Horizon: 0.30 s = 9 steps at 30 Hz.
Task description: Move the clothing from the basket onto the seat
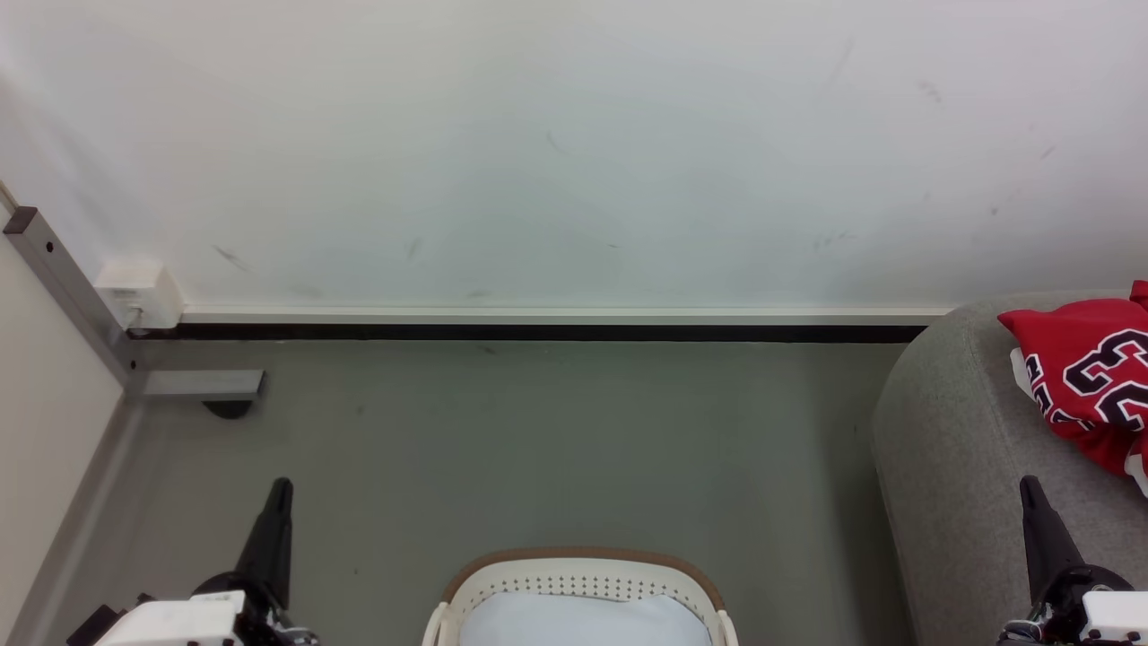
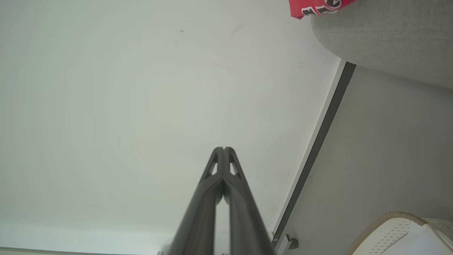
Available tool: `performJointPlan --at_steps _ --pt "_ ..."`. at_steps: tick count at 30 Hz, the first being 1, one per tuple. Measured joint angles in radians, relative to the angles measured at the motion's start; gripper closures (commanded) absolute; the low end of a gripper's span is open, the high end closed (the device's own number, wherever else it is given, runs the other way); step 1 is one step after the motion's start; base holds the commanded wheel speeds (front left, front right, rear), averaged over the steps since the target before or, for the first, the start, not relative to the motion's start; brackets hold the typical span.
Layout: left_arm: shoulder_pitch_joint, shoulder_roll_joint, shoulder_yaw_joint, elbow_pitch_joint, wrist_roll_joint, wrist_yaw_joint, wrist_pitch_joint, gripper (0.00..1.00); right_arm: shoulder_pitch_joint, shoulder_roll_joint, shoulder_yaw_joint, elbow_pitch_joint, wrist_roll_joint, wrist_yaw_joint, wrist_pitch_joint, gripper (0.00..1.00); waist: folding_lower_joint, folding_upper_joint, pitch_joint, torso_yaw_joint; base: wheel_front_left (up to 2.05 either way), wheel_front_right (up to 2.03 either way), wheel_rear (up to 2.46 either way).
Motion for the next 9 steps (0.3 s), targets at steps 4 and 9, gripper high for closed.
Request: performJointPlan --at_steps 4,9 --pt "0.000 0.000 0.000 0.000 0.000 0.000 0.000 1.00 0.000 0.000 0.000 0.000 0.000 0.000 0.000 1.00 0.0000 0.0000 0.000 0.000 0.00 0.00 0.00" --pt "0.000 0.000 0.000 0.000 0.000 0.000 0.000 1.00 0.000 0.000 0.000 0.000 0.000 0.000 0.000 1.00 0.0000 0.0000 0.000 0.000 0.00 0.00 0.00"
